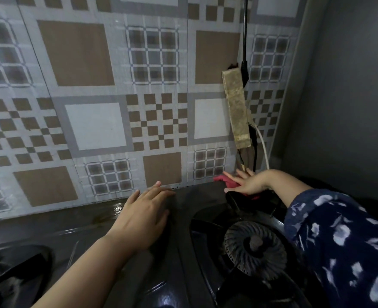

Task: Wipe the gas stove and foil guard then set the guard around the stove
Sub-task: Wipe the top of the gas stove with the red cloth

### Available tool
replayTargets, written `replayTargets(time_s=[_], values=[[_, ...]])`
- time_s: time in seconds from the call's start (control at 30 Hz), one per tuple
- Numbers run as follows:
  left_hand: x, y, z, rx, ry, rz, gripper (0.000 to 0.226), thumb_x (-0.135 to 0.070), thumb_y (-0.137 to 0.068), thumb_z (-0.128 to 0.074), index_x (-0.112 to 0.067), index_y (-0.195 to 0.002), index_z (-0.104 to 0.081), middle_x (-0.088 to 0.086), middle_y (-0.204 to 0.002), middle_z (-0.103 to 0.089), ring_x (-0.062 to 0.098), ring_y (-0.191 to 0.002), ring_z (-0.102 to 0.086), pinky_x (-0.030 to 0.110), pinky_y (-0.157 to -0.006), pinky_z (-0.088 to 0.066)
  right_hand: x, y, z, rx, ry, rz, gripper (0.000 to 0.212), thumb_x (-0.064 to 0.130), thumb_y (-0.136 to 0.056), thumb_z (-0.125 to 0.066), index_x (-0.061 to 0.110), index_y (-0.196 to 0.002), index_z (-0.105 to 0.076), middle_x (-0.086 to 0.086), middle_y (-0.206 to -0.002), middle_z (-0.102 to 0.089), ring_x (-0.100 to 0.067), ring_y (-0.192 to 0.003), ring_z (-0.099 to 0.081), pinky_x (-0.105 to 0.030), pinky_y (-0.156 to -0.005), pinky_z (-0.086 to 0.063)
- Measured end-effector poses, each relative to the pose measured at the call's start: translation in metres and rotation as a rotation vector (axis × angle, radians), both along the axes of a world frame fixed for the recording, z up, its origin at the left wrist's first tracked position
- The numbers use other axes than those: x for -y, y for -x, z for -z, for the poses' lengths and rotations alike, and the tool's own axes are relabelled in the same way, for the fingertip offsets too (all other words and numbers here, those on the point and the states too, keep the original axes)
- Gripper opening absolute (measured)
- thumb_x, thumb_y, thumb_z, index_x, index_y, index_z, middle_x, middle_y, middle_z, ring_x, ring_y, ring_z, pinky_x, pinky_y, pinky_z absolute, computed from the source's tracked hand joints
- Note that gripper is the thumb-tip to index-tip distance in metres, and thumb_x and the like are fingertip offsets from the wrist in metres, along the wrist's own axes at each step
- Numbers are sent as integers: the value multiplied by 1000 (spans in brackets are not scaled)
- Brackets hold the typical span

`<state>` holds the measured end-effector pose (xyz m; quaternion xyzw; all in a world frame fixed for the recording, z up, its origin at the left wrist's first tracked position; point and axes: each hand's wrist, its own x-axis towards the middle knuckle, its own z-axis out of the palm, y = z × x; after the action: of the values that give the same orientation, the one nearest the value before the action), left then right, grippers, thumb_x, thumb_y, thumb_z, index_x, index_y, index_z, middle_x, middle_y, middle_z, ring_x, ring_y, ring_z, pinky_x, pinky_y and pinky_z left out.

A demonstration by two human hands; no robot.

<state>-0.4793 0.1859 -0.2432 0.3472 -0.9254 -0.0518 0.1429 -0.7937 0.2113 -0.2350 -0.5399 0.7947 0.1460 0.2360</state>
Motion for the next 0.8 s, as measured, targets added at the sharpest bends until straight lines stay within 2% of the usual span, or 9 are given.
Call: replayTargets(time_s=[0.23, 0.5, 0.63, 0.8], values=[[9, -13, -2, -1, -33, -48, 49, -33, -97, -42, -38, -144, -27, -15, -155, -25, 5, -147, -5, 39, -121, -8, 15, -31, -13, 101, -58, 26, 72, 69, -90, -22, 45, -145, 18, -1, -157, 25, -31, -145, 21, -53, -115, 2], [7, -35, -8, 118, -102, -167, 48, -37, -98, -38, -33, -145, -29, -10, -157, -21, 9, -148, -3, 43, -121, -7, 46, -111, -20, 42, -131, -157, 71, 63, -94, -21, 39, -144, 23, -5, -157, 27, -32, -146, 17, -50, -116, -1], [4, -55, -9, 167, -117, -248, 50, -40, -98, -38, -31, -146, -27, -8, -158, -20, 12, -148, -4, 44, -120, -6, 57, -161, -11, 0, -96, -227, 73, 69, -91, -19, 40, -145, 22, -5, -156, 28, -36, -144, 19, -53, -115, 6], [-5, -86, -6, 232, -166, -333, 55, -40, -98, -36, -24, -148, -25, -5, -159, -18, 12, -148, -2, 52, -119, -9, 40, -218, 5, -57, 47, -290, 70, 75, -87, -12, 47, -145, 14, 6, -157, 24, -35, -143, 23, -71, -107, 13]])
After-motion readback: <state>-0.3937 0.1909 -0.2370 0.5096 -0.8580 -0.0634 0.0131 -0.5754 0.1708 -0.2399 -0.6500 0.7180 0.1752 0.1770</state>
